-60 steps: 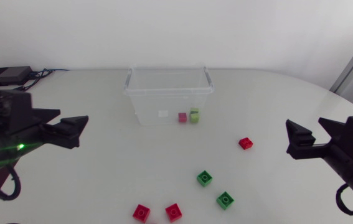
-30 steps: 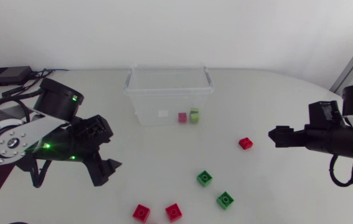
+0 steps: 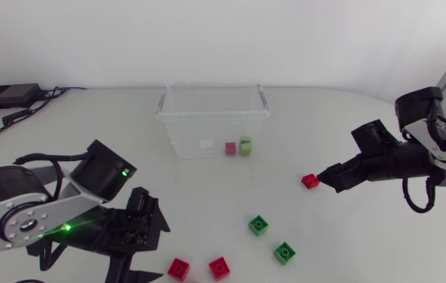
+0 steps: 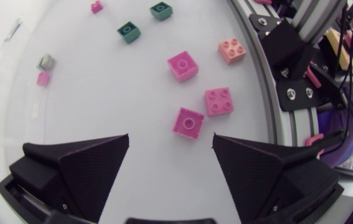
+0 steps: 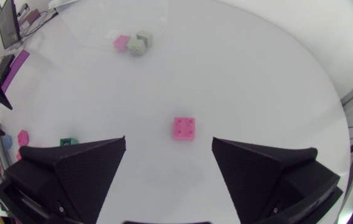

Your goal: Pick up the duplo bricks and place them in the container

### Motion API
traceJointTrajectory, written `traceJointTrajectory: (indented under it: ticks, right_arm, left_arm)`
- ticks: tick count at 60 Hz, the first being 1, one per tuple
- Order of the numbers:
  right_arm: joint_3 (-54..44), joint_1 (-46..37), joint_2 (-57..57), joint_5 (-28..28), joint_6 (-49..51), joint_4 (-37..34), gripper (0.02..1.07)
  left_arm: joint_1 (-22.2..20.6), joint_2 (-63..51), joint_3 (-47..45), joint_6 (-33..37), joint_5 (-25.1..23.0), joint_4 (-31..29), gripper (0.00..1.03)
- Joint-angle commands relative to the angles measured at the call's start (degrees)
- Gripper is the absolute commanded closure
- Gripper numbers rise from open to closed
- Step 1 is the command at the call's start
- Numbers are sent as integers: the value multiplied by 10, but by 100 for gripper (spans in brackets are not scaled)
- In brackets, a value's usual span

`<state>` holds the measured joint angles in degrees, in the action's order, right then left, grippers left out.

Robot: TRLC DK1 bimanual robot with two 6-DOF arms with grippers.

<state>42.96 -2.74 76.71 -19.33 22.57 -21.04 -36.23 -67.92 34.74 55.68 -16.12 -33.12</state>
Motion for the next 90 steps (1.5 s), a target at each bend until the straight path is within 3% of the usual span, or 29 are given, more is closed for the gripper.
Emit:
traceJointTrajectory:
  ticks: [1, 17, 38, 52, 55, 58, 90]
  right_arm:
    - [-1, 12, 16, -5, 28, 5, 7]
    - [-2, 39, 41, -5, 22, 1, 7]
    - [-7, 56, 56, 20, 21, 6, 7]
    - [-8, 62, 82, 46, 20, 20, 7]
    - [-9, 69, 91, 67, 20, 30, 7]
    - [-8, 71, 100, 83, 22, 44, 7]
    - [29, 46, 200, 112, 56, 96, 10]
  left_arm:
    - [-17, -9, -18, 32, -5, -4, 12]
    - [-19, -105, -3, 67, -6, 25, 17]
    - [-24, -151, 7, 89, -33, 54, 18]
    - [-32, -196, 9, 109, -37, 58, 40]
    - [-35, -205, 10, 109, -44, 61, 48]
    - [-33, -208, 14, 109, -48, 68, 62]
    - [-13, -164, 24, 99, -73, 64, 71]
